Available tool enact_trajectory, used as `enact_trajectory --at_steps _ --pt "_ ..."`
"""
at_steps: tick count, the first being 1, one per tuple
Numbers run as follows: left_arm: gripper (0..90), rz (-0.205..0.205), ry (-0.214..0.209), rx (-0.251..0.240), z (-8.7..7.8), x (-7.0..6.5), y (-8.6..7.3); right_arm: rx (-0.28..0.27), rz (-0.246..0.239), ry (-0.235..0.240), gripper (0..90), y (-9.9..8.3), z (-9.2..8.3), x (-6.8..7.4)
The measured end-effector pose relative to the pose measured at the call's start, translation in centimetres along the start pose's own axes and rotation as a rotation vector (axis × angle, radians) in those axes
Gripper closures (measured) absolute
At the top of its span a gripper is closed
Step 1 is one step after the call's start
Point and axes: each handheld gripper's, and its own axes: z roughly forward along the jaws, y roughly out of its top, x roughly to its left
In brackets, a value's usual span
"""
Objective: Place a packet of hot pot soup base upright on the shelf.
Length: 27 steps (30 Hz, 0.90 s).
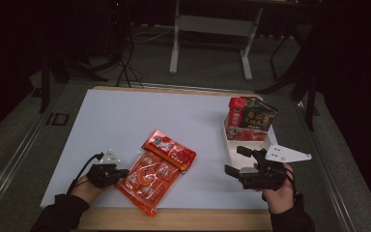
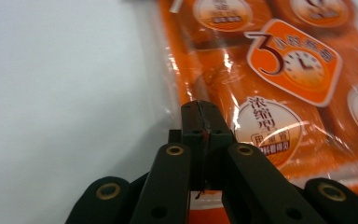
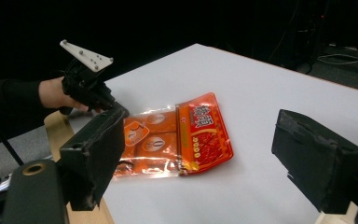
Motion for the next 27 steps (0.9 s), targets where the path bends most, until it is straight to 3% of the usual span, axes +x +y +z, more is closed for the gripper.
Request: enact_trajectory --at_steps 4,8,19,27 --pt "90.0 0.009 -0.027 0.016 0.3 -1.4 0.4 0.003 0.002 0.002 17.1 -0.1 0.2 0.0" --pt "90.0 -0.016 -0.078 0.008 1.0 -2.5 0.8 0.006 0.002 0.005 17.0 -0.2 0.2 0.0" --pt "90.0 0.023 -0.162 -0.007 3.2 -5.0 2.7 0.01 0.01 0.015 17.0 -0.3 0.4 0.1" --pt "90.0 0.034 -0.195 -0.019 4.1 -5.6 3.7 0.011 0.0 0.026 17.1 -0.5 0.6 0.1"
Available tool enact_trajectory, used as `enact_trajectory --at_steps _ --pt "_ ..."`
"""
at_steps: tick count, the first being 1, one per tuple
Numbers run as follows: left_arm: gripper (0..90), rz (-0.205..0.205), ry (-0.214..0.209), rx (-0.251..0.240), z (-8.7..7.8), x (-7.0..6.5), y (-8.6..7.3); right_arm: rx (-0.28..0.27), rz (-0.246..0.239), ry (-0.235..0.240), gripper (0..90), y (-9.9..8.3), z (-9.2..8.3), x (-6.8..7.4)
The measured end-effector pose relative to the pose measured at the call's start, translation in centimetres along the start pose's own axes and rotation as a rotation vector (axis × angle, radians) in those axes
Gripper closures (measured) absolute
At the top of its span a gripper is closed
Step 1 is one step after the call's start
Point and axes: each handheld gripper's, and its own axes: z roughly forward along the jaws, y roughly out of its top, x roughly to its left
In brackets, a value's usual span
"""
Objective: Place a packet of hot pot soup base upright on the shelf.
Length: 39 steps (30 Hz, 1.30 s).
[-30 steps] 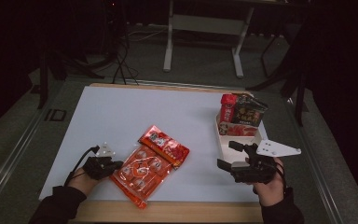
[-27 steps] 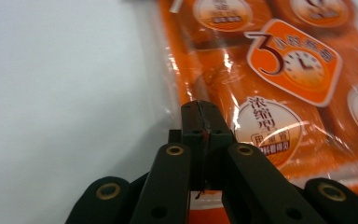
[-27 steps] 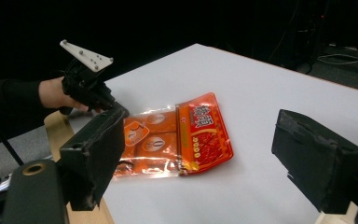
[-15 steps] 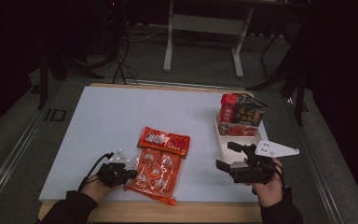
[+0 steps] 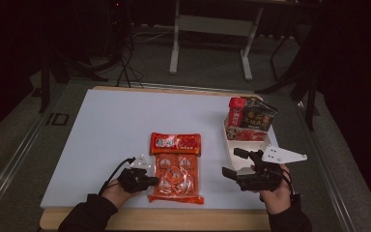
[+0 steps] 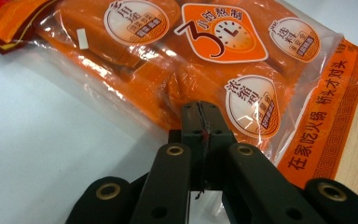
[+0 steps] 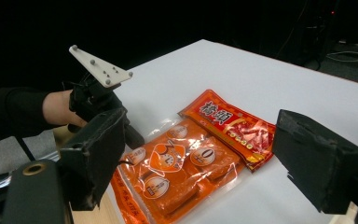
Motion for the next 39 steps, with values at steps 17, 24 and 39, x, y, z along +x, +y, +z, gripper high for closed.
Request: enact_trajectory --at_steps 17,24,39 --pt "75.1 -0.06 0.032 -0.153 -2.7 1.7 2.3 -0.017 -0.098 -0.075 14.2 -0.3 -0.1 0.1" --pt "56.2 -0.045 0.059 -0.151 -3.3 2.2 3.5 0.004 -0.074 -0.064 13.7 -0.6 0.3 0.5" --pt "33.5 -0.113 0.117 -0.15 -1.3 6.5 5.6 0.028 -0.11 -0.069 10.2 -1.1 1.1 1.8"
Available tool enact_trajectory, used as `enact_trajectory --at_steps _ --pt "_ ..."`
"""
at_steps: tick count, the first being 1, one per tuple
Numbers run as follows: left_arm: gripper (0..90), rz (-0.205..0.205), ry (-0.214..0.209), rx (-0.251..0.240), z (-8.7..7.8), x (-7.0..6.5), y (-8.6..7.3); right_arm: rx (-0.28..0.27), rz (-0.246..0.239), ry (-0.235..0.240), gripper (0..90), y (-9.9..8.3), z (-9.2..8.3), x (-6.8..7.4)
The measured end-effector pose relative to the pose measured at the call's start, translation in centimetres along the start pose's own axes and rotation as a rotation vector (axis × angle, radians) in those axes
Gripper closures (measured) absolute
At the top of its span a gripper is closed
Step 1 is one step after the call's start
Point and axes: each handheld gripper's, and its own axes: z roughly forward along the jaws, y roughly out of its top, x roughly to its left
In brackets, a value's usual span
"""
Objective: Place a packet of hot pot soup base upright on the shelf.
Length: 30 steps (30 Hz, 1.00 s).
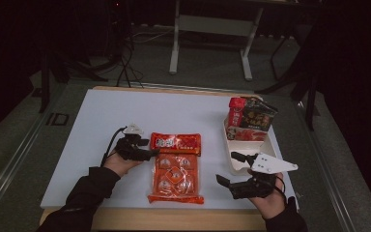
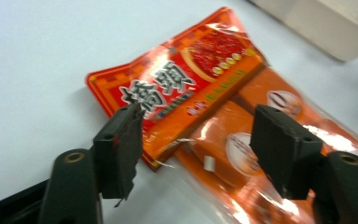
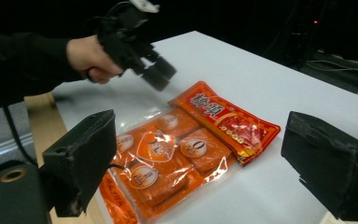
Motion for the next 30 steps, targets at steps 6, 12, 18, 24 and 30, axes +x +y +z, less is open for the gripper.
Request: enact_trajectory --at_steps 6,12,18,24,30 --pt "34.0 -0.029 0.06 -0.012 1.3 1.8 0.4 0.006 -0.01 0.008 10.3 -0.1 0.1 0.1" --pt "34.5 -0.066 0.077 0.008 2.7 3.1 0.4 0.004 -0.012 0.006 10.3 -0.1 0.1 0.0" --pt "39.5 -0.083 0.085 0.041 4.0 3.9 0.3 0.016 -0.038 0.014 10.3 -0.2 0.4 0.3" --pt "47.4 -0.093 0.06 0.077 4.7 4.8 0.1 0.019 -0.026 0.019 10.3 -0.2 0.4 0.3" --pt "55.3 -0.1 -0.02 0.084 5.1 4.6 0.3 0.029 -0.026 0.025 10.3 -0.3 0.7 0.2"
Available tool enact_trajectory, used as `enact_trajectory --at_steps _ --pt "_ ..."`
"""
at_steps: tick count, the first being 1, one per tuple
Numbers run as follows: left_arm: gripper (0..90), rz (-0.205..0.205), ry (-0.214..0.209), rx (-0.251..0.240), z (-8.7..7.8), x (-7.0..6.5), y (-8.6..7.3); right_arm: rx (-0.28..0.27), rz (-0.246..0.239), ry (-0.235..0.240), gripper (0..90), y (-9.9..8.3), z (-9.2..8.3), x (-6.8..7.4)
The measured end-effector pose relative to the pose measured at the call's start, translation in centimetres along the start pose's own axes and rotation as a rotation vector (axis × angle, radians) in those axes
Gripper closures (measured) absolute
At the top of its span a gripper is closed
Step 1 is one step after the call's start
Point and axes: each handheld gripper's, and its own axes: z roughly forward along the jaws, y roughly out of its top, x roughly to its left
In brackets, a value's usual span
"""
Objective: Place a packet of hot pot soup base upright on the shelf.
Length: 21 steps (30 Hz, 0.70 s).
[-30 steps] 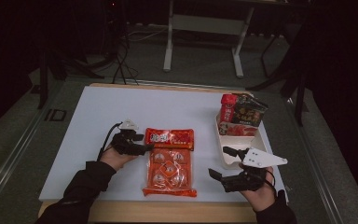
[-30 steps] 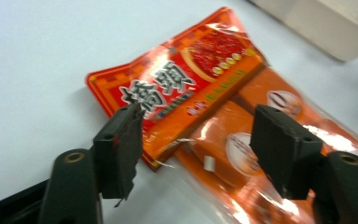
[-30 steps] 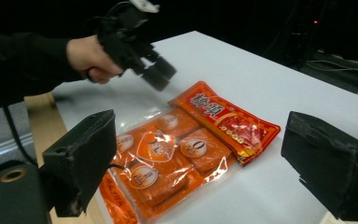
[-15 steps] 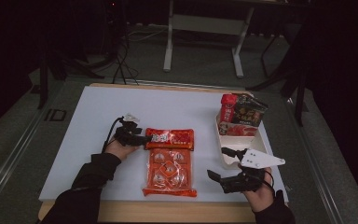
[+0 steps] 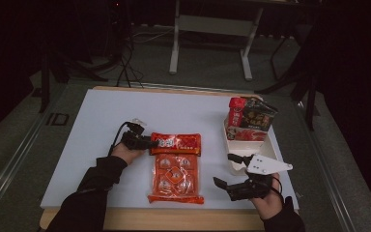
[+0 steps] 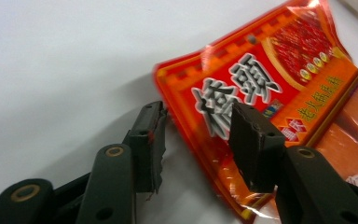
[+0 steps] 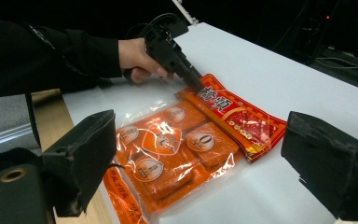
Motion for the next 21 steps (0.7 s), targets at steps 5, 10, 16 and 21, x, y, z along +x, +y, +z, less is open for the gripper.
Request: enact_trajectory --at_steps 5,10,16,21 --pt "60.1 0.011 -0.053 0.028 0.5 -0.8 0.2 -0.001 0.007 0.006 10.3 0.0 0.0 -0.1" --pt "74.3 0.017 -0.075 0.051 1.0 -1.9 0.6 0.002 0.01 0.013 10.3 0.0 0.1 -0.1" --pt "89.0 0.076 -0.008 0.049 0.8 -3.2 0.7 -0.005 0.026 0.017 13.6 0.0 0.1 -0.3" --pt "89.3 0.089 0.004 0.023 0.0 -3.7 1.0 -0.009 0.037 0.019 15.2 0.0 0.0 -0.6"
